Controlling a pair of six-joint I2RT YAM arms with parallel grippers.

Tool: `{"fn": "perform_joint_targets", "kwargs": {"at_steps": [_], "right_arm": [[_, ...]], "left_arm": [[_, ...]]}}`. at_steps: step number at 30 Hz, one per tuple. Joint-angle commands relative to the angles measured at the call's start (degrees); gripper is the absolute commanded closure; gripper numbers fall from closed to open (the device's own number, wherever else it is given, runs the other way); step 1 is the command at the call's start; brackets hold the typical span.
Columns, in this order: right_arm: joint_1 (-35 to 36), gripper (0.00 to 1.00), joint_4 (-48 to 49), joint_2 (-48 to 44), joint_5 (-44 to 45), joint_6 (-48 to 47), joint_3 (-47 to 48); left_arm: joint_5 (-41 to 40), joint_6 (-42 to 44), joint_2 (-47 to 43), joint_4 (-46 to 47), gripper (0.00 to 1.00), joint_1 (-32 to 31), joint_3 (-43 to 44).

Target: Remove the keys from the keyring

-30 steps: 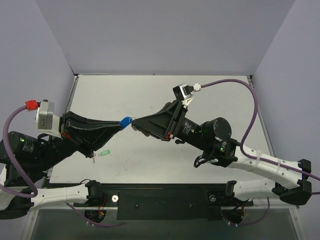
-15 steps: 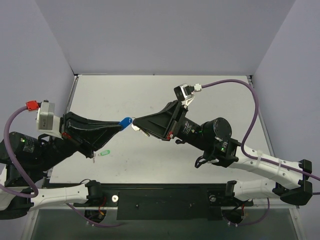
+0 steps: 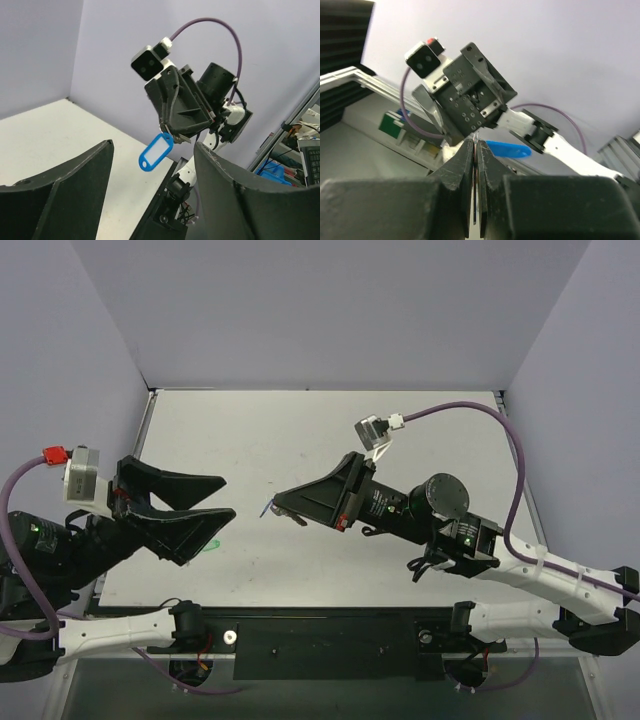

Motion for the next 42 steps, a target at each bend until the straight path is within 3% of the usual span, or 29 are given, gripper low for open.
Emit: {"fn": "perform_joint_targets", "kwargs": {"at_steps": [1, 3, 7, 10, 16, 32, 42], "right_arm": [[-0.04, 1.0, -16.16, -2.23, -2.97, -7.08, 6.38], [0.05, 1.0, -22.58, -1.88, -5.16, -9.54, 8.41], [0.58, 1.0, -31.92, -1.26, -9.74, -14.72, 10.35], [1.98, 1.0, -35.45, -1.61, -10.45, -19.99, 10.18], [4.36, 1.0, -32.74, -4.07, -10.98, -24.31, 6.58], [5.85, 1.0, -30.71, -3.81, -10.81, -26.33, 6.92], [7.0, 1.0, -30.18, -4.25, -10.37, -26.86, 7.01]], "left_arm": [[-4.71, -4.45, -2.12, -7.25, 0.25, 0.04, 2.63], [-3.49, -6.3, -3.35, -8.48, 0.26, 0.04, 2.02], [2.39, -9.03, -5.02, -9.45, 0.39, 0.04, -1.4], [8.97, -12.27, -4.68, -8.93, 0.41, 0.04, -4.47], [16.99, -19.13, -5.46, 1.0, 0.49, 0.04, -12.38], [18.41, -24.94, -6.7, 13.83, 0.61, 0.04, -22.15], [18.05, -25.56, -5.29, 14.72, 0.68, 0.04, -23.29]]}}
